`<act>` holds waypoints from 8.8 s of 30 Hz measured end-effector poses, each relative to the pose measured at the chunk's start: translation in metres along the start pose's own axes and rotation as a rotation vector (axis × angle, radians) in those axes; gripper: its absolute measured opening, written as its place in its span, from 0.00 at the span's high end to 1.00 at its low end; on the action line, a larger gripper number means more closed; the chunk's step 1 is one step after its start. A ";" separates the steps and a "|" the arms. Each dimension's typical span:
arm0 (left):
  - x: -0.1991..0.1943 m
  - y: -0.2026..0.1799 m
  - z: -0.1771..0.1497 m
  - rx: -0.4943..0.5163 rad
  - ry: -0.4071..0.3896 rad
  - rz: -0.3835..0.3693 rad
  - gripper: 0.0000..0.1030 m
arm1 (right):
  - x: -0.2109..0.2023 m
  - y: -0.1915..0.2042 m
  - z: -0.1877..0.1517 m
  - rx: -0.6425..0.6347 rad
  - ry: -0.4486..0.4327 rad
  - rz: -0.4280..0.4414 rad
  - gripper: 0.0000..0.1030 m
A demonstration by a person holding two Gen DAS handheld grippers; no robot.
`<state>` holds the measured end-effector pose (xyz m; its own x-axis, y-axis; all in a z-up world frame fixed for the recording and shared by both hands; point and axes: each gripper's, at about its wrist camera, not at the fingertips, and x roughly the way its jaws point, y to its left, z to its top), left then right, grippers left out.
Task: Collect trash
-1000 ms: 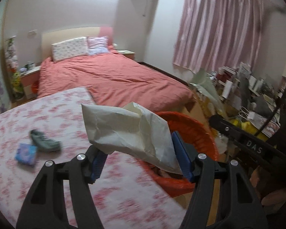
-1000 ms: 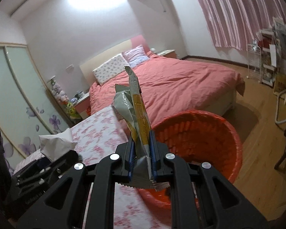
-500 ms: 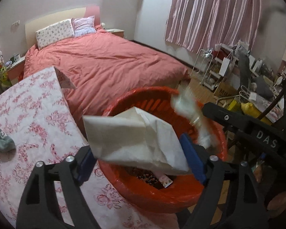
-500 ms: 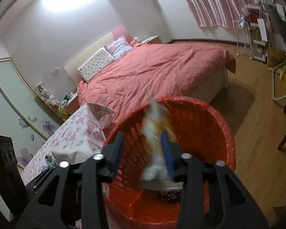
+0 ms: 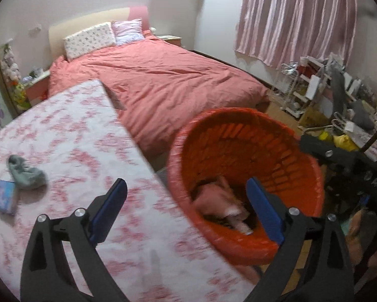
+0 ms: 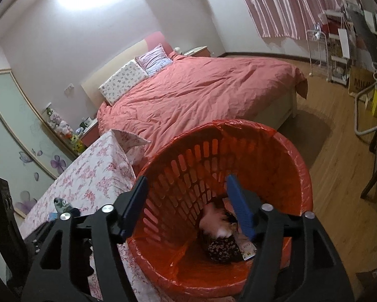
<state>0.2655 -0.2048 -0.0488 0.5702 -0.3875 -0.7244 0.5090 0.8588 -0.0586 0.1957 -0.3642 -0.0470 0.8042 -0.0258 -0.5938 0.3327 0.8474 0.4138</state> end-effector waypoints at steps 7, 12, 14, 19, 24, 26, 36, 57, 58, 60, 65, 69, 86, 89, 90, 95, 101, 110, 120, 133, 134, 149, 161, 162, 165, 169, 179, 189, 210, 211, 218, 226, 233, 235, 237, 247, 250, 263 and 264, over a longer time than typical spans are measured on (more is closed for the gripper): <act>-0.019 0.060 -0.021 -0.028 -0.002 0.184 0.05 | -0.003 0.017 -0.009 -0.048 -0.005 -0.008 0.29; -0.031 0.124 -0.035 -0.103 0.014 0.353 0.04 | 0.000 0.036 -0.018 -0.099 0.007 -0.004 0.21; -0.033 0.157 -0.041 -0.161 0.031 0.422 0.04 | 0.002 0.044 -0.022 -0.116 0.020 0.008 0.21; -0.030 0.217 -0.051 -0.284 0.094 0.528 0.04 | 0.008 0.061 -0.029 -0.140 0.051 0.039 0.21; -0.022 0.238 -0.050 -0.313 0.127 0.561 0.04 | 0.015 0.081 -0.037 -0.167 0.087 0.065 0.21; -0.023 0.246 -0.051 -0.325 0.125 0.561 0.04 | 0.016 0.088 -0.040 -0.179 0.096 0.073 0.21; -0.056 0.304 -0.073 -0.398 0.108 0.612 0.04 | 0.026 0.123 -0.055 -0.236 0.140 0.128 0.21; -0.021 0.328 -0.045 -0.512 0.111 0.519 0.47 | 0.038 0.150 -0.071 -0.293 0.193 0.140 0.21; -0.025 0.328 -0.048 -0.498 0.117 0.509 0.49 | 0.039 0.153 -0.072 -0.297 0.195 0.143 0.21; -0.036 0.330 -0.058 -0.484 0.122 0.506 0.49 | 0.041 0.159 -0.075 -0.310 0.197 0.149 0.21; -0.070 0.334 -0.094 -0.422 0.118 0.522 0.49 | 0.048 0.186 -0.082 -0.363 0.197 0.165 0.21; -0.089 0.335 -0.113 -0.384 0.101 0.516 0.47 | 0.062 0.221 -0.089 -0.429 0.163 0.167 0.21; -0.097 0.349 -0.125 -0.444 0.083 0.466 0.44 | 0.154 0.320 -0.105 -0.664 0.270 0.061 0.59; -0.098 0.349 -0.126 -0.447 0.082 0.463 0.44 | 0.147 0.310 -0.106 -0.626 0.278 0.071 0.82; -0.098 0.349 -0.126 -0.447 0.082 0.463 0.44 | 0.144 0.306 -0.105 -0.609 0.281 0.072 0.84; -0.099 0.349 -0.126 -0.448 0.075 0.447 0.44 | 0.118 0.276 -0.108 -0.522 0.282 0.047 0.90; -0.097 0.334 -0.125 -0.419 0.074 0.424 0.46 | 0.097 0.252 -0.117 -0.514 0.270 0.041 0.90; -0.091 0.329 -0.122 -0.411 0.088 0.450 0.42 | 0.102 0.252 -0.119 -0.503 0.277 0.056 0.86; -0.094 0.334 -0.125 -0.438 0.087 0.461 0.38 | 0.102 0.245 -0.116 -0.469 0.286 0.088 0.85; -0.093 0.334 -0.122 -0.437 0.080 0.461 0.50 | 0.101 0.244 -0.116 -0.459 0.287 0.098 0.86; -0.093 0.333 -0.121 -0.431 0.080 0.466 0.50 | 0.101 0.243 -0.116 -0.455 0.285 0.101 0.87; -0.121 0.292 -0.103 -0.386 0.004 0.435 0.51 | 0.047 0.222 -0.085 -0.381 0.198 0.198 0.92; -0.149 0.170 -0.050 -0.256 -0.128 0.217 0.51 | -0.029 0.160 -0.042 -0.283 0.018 0.175 0.92; -0.148 0.159 -0.047 -0.246 -0.133 0.198 0.51 | -0.032 0.153 -0.039 -0.272 0.006 0.169 0.92; -0.145 0.122 -0.035 -0.200 -0.148 0.132 0.51 | -0.044 0.126 -0.028 -0.226 -0.031 0.140 0.92; -0.132 0.070 -0.018 -0.129 -0.157 0.046 0.51 | -0.051 0.099 -0.019 -0.183 -0.065 0.108 0.92; -0.096 -0.006 0.008 -0.030 -0.144 -0.080 0.51 | -0.054 0.050 0.002 -0.086 -0.131 0.056 0.92; -0.049 -0.047 0.024 0.015 -0.106 -0.161 0.50 | -0.039 0.023 0.013 -0.004 -0.145 0.044 0.92; -0.080 -0.006 -0.014 -0.005 -0.151 0.101 0.04 | -0.081 0.049 -0.010 -0.166 -0.250 -0.207 0.02; -0.091 -0.002 -0.020 -0.009 -0.162 0.133 0.04 | -0.084 0.052 -0.010 -0.179 -0.260 -0.227 0.02; -0.154 0.022 -0.056 -0.050 -0.230 0.262 0.04 | -0.133 0.076 -0.028 -0.289 -0.331 -0.321 0.02; -0.214 0.045 -0.108 -0.170 -0.317 0.303 0.04 | -0.178 0.092 -0.062 -0.317 -0.498 -0.353 0.02; -0.251 0.034 -0.145 -0.190 -0.411 0.366 0.04 | -0.200 0.093 -0.097 -0.302 -0.539 -0.313 0.02; -0.258 0.033 -0.156 -0.197 -0.423 0.371 0.04 | -0.203 0.092 -0.108 -0.310 -0.533 -0.289 0.02; -0.262 0.032 -0.163 -0.203 -0.425 0.378 0.04 | -0.201 0.092 -0.115 -0.322 -0.519 -0.276 0.02; -0.273 0.034 -0.194 -0.241 -0.416 0.411 0.04 | -0.193 0.094 -0.135 -0.340 -0.391 -0.242 0.02; -0.273 0.036 -0.199 -0.251 -0.405 0.413 0.04 | -0.189 0.094 -0.139 -0.330 -0.325 -0.247 0.02; -0.271 0.036 -0.208 -0.269 -0.375 0.413 0.04 | -0.182 0.095 -0.153 -0.320 -0.232 -0.290 0.02; -0.270 0.037 -0.208 -0.270 -0.372 0.413 0.04 | -0.180 0.093 -0.154 -0.319 -0.230 -0.291 0.02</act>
<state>-0.0039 0.0015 0.0021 0.8967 -0.0539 -0.4394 0.0447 0.9985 -0.0314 0.0061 -0.1994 -0.0076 0.8002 -0.3715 -0.4709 0.4209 0.9071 -0.0005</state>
